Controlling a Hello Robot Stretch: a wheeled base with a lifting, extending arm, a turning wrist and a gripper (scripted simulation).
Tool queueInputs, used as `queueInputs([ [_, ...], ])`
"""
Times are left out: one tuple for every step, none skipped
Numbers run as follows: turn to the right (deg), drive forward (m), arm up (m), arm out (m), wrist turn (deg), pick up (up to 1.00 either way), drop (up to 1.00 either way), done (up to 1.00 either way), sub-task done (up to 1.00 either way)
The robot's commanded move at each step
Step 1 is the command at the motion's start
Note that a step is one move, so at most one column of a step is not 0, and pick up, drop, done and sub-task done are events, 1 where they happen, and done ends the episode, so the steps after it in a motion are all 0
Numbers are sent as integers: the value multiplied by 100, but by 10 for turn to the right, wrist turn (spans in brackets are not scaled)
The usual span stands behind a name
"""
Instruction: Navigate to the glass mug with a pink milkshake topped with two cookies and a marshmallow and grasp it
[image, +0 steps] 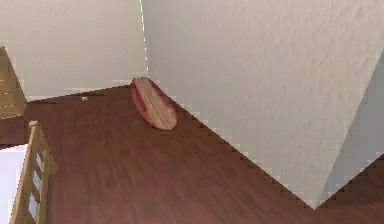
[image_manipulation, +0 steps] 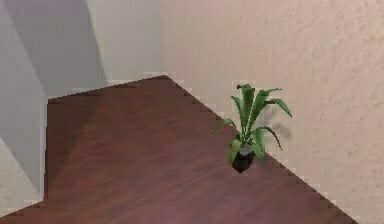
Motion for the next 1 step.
queueInputs([
  [0,50,0,0,0,0,0,0,0],
])
